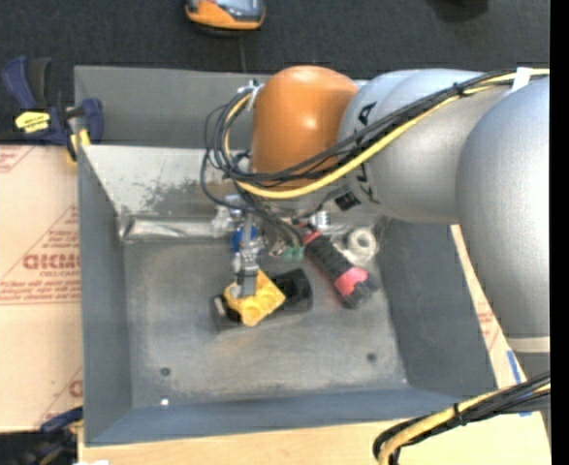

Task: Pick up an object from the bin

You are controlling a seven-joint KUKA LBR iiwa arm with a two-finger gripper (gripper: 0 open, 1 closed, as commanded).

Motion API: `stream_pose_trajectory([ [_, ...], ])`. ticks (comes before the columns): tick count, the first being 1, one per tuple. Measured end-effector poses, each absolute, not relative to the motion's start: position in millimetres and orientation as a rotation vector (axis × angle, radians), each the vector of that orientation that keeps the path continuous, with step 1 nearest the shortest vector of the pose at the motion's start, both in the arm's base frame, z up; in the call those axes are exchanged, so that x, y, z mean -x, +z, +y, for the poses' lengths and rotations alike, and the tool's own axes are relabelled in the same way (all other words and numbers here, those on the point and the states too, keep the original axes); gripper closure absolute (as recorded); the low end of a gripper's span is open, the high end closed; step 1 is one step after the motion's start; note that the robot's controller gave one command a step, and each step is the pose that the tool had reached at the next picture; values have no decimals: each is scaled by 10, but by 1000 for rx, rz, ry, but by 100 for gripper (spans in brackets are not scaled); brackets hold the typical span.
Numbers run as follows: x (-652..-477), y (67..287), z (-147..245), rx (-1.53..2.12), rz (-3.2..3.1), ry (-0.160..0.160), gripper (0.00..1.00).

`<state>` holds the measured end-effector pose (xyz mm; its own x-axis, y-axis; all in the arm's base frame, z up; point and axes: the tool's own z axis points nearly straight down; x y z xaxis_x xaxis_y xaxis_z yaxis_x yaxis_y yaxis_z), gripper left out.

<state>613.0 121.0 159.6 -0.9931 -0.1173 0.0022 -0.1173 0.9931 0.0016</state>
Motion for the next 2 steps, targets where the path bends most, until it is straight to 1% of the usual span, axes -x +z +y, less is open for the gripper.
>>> stream_pose_trajectory([
  [1, -6377, 1210, 777, -241, -3122, -17, 0],
  [2, -6351, 1250, 754, -310, -3132, -18, 0],
])
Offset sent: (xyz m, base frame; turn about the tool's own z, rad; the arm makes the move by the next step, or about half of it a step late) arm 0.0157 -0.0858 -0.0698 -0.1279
